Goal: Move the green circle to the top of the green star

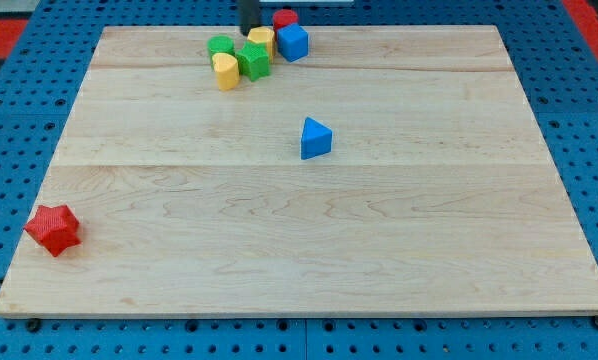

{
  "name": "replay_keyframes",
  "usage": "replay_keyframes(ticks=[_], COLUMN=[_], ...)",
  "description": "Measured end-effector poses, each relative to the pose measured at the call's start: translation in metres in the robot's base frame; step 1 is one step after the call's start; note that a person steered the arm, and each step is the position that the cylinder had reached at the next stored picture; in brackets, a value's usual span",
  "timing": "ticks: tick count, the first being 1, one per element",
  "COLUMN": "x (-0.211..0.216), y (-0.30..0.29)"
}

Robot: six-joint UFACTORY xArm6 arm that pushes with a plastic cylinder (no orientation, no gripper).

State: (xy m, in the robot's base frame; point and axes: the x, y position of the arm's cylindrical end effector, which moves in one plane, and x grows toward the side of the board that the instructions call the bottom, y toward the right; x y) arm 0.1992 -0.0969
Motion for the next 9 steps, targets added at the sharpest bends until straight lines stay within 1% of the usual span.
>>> replay_keyframes(ticks=[1,2,3,4,5,7,8,9], x=[0.013,0.053,0.090,0.092,0.085,0.051,0.048,0.041], y=[-0.061,-0.065,-0.058,-0.042,-0.042,-0.021,0.003,0.010])
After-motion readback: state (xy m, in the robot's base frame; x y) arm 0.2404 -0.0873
